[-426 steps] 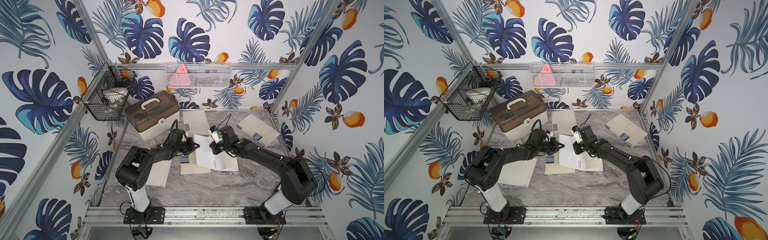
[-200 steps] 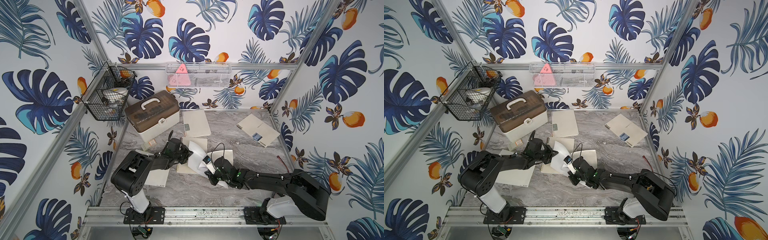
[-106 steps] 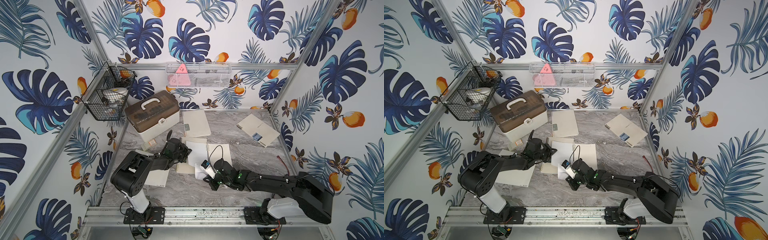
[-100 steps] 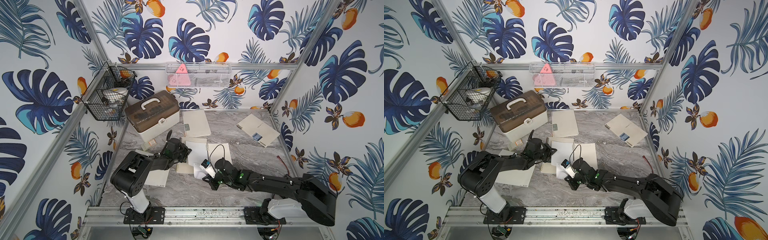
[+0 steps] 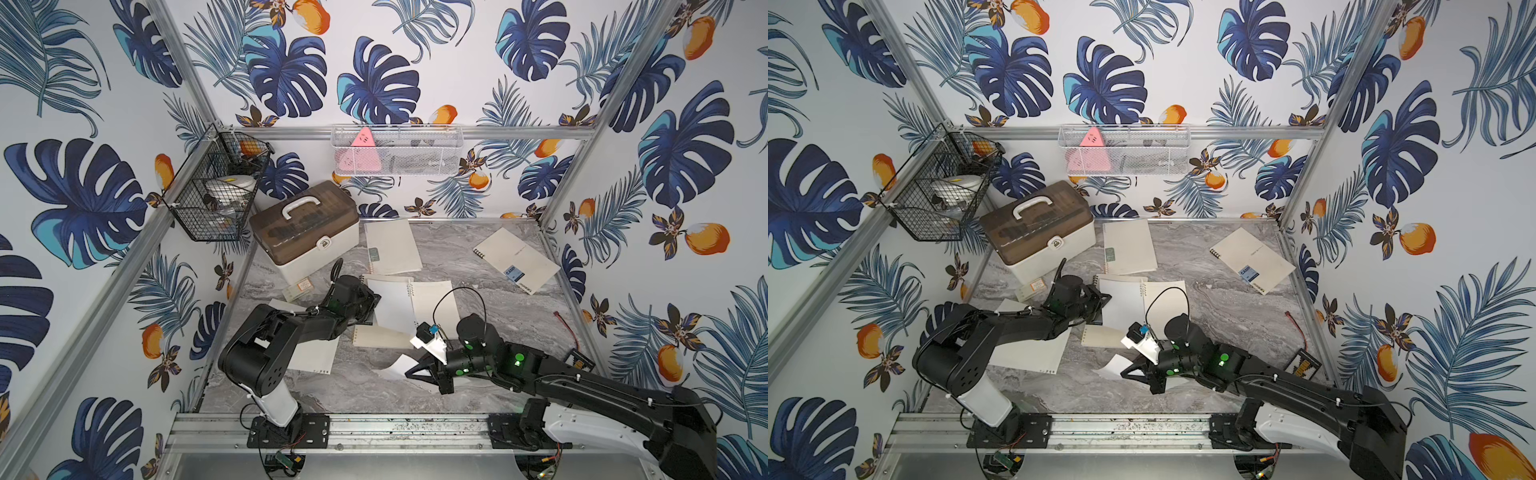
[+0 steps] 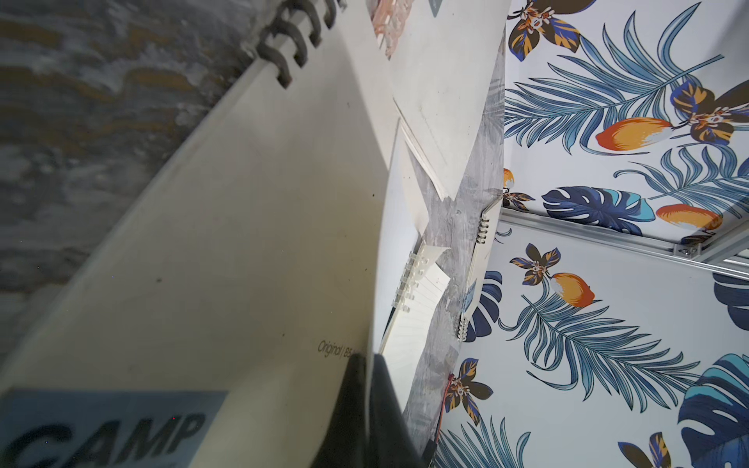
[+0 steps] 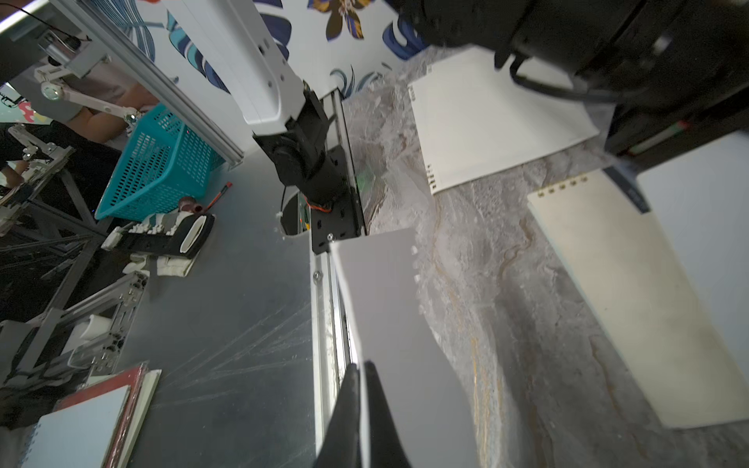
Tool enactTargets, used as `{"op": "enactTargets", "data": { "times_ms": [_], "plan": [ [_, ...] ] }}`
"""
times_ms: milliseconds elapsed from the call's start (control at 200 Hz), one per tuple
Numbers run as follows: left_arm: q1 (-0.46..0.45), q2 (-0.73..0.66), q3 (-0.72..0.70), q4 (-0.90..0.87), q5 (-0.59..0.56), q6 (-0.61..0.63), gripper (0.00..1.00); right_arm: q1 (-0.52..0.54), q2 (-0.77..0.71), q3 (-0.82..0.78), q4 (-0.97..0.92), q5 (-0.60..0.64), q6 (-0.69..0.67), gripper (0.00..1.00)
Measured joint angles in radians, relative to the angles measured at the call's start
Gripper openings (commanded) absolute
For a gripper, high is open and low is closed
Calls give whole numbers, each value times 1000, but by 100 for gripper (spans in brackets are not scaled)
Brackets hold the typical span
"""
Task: Tear off pages from different notebooks
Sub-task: Close the notebook at the center of the board, then place the paper on the paper.
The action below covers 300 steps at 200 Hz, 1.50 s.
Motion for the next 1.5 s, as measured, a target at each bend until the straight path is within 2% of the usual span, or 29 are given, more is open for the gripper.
{"op": "enactTargets", "data": {
  "times_ms": [60, 135, 200, 260, 295, 480, 540, 585, 666, 756, 801, 946, 1066, 1161, 1271, 1401, 1456, 1501],
  "plan": [
    [-6, -21, 34, -57, -5, 24, 0, -11, -10, 28, -16, 129, 11, 0],
    [-25, -54, 114, -135, -27, 82, 22, -64, 18, 67, -58, 322, 54, 0],
    [-58, -69, 204, -199, -31, 140, 39, -160, 40, 102, -113, 459, 104, 0],
    [-94, -65, 275, -242, -37, 181, 41, -260, 41, 120, -140, 555, 150, 7],
    [-118, -54, 314, -266, -43, 204, 41, -322, 39, 123, -151, 595, 179, 8],
    [-242, 102, 447, -296, -35, 251, 43, -687, 124, 183, -270, 649, 267, 13],
    [-283, 150, 489, -304, -31, 253, 53, -753, 119, 188, -304, 624, 268, 14],
    [-315, 193, 528, -316, -27, 254, 67, -787, 105, 188, -323, 613, 271, 13],
    [-352, 251, 596, -355, -15, 269, 78, -816, 64, 190, -348, 593, 284, 13],
    [-352, 274, 620, -360, 18, 284, 88, -824, 29, 195, -333, 510, 286, 13],
    [-336, 255, 590, -340, 32, 301, 98, -826, 22, 189, -309, 437, 286, 14],
    [-237, 39, 367, -248, 98, 385, 99, -827, 69, 171, -162, 50, 301, 15],
    [-156, -201, 184, -110, 212, 513, 99, -823, 120, 122, 111, -281, 439, 15],
    [-134, -318, 105, -53, 324, 618, 99, -821, 140, 94, 335, -446, 577, 16],
    [-129, -352, 61, -9, 431, 690, 99, -809, 175, 75, 609, -578, 748, 16],
    [-126, -325, 17, 132, 525, 690, 92, -808, 242, 52, 930, -663, 964, 16],
    [-126, -296, 9, 222, 561, 654, 86, -808, 284, 43, 1067, -675, 1048, 16],
    [-126, -269, 8, 295, 583, 633, 74, -807, 323, 35, 1176, -686, 1120, 14]
  ]
}}
